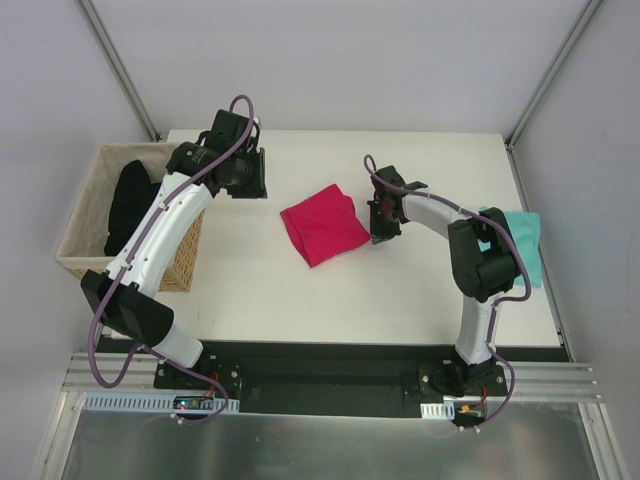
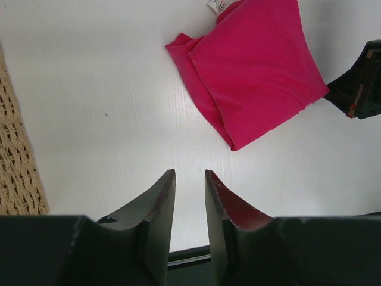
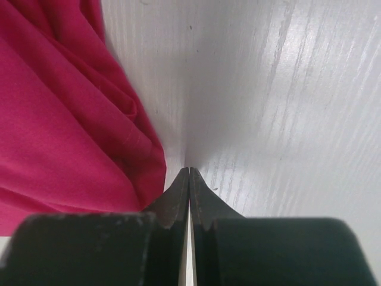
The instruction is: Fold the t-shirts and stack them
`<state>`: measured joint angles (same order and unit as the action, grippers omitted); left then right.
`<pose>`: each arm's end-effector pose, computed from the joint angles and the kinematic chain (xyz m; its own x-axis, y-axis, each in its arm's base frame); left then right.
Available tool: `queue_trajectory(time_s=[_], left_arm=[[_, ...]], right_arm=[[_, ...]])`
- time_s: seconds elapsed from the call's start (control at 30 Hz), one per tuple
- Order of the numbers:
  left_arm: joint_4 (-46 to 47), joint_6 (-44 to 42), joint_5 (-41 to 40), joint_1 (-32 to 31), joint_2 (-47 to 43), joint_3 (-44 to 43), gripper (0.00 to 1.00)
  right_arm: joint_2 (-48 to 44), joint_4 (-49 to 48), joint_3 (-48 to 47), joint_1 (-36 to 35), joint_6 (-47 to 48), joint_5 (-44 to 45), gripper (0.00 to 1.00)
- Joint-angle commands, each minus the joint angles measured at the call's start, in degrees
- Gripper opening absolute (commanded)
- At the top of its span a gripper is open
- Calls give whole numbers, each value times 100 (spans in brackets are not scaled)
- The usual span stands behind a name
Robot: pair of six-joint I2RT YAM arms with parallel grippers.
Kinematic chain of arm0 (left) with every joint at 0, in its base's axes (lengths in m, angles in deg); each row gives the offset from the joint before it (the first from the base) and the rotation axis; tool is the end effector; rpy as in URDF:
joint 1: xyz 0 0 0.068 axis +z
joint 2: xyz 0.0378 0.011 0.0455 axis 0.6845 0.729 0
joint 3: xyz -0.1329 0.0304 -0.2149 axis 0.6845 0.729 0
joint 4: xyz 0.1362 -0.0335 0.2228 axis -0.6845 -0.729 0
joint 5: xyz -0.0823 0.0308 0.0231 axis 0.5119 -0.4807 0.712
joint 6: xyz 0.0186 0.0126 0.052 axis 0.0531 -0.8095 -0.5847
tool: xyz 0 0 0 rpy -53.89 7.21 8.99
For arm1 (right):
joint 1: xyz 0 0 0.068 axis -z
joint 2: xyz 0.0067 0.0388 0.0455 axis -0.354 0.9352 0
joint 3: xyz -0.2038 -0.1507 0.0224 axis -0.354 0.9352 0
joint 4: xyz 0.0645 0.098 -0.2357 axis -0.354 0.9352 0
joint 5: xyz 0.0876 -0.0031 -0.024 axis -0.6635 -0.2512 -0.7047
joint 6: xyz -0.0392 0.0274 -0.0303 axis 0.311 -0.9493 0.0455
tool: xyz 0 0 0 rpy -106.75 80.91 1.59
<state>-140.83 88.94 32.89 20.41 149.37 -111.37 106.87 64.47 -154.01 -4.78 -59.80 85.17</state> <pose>0.3024 -0.1265 0.3806 -0.7217 -0.0442 -0.6908 0.1557 0.9620 -0.2242 0.3624 0.1739 0.1490 -0.8419 -0.2869 -0.4571 -0.3536 0.9331 0.0656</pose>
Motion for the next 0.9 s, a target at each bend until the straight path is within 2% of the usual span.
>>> queue_trajectory(time_s=[0.0, 0.23, 0.87], left_arm=[[-84, 48, -182, 29, -326, -42, 26], [-84, 119, -164, 37, -308, 2, 26], [-93, 119, -296, 37, -378, 81, 27]], right_arm=[[-164, 192, -435, -32, 85, 80, 1], [73, 429, -936, -15, 279, 80, 1], [144, 341, -769, -32, 244, -70, 1]])
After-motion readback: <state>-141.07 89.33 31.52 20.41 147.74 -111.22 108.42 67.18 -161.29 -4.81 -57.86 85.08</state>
